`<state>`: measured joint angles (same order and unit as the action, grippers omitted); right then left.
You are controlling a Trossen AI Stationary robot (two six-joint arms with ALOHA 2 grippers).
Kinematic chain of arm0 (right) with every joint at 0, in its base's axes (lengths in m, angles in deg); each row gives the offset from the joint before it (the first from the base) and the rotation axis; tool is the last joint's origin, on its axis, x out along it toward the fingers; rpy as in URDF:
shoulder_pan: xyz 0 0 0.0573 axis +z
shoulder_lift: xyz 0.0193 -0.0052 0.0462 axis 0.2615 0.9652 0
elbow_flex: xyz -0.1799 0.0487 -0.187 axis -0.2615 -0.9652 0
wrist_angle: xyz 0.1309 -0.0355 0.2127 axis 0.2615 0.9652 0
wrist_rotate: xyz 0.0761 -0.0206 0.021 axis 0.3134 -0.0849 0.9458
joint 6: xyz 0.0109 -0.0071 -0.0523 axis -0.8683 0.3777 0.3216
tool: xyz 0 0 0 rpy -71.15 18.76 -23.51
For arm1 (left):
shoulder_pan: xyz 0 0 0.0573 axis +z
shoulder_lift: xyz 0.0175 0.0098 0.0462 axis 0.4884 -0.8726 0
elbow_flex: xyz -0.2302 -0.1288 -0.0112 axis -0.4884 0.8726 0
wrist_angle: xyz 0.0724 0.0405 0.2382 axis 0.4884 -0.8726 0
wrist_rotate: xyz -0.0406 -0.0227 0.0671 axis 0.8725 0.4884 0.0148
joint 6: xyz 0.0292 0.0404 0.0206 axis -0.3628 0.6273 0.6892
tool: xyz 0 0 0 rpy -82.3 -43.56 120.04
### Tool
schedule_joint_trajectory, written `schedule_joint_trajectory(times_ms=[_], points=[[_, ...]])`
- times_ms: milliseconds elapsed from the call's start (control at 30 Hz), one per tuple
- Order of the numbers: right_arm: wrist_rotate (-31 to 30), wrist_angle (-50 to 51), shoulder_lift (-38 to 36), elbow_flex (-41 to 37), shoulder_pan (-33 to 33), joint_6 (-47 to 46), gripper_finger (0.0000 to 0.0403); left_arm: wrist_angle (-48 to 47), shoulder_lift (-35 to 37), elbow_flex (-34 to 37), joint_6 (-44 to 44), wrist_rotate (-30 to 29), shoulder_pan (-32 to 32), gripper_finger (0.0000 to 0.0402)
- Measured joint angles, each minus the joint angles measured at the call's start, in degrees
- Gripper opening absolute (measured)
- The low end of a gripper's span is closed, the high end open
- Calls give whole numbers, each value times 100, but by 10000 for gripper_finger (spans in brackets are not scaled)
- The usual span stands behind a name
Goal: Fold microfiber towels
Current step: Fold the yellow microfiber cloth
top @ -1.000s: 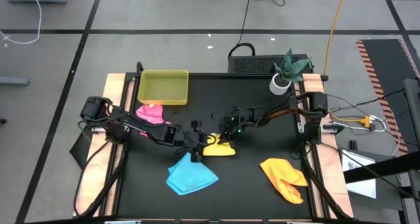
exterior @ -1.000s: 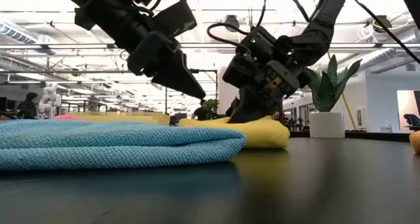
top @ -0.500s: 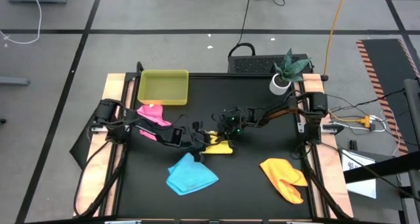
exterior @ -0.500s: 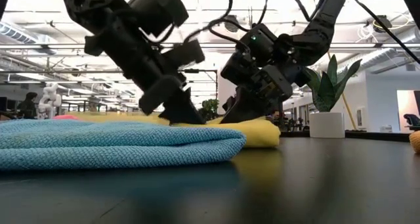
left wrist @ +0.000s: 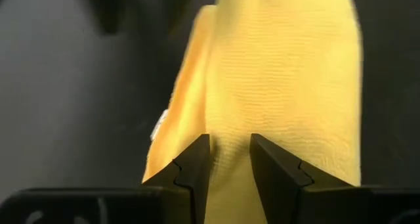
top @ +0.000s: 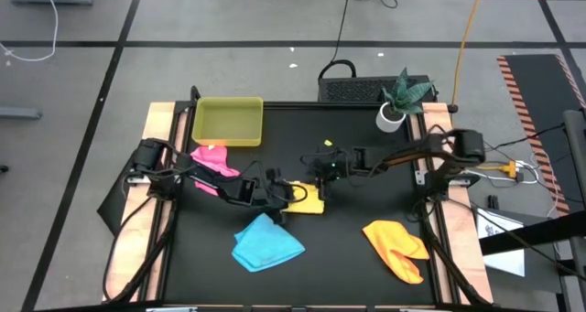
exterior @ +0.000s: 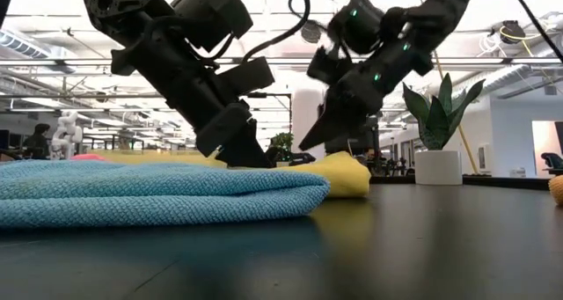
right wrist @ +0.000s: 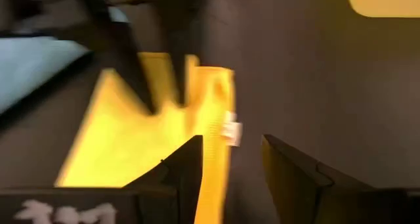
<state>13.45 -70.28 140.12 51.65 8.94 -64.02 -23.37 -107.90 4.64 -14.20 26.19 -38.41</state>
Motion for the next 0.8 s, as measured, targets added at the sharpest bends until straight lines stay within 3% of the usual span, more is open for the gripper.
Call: schedule_joint_trajectory(times_ms=[300,467,800], points=[[-9,-395,-47,-241,823,-385,104,15,20,0,-397,-652,2,113],[-593,-1264,-54,-737,1030,-934,77,-2,20,-2,-642,-899,0,113],[-1755,-1886,-47,-1675,981,-1411,28,194,23,-2,-980,-1619,4,113]])
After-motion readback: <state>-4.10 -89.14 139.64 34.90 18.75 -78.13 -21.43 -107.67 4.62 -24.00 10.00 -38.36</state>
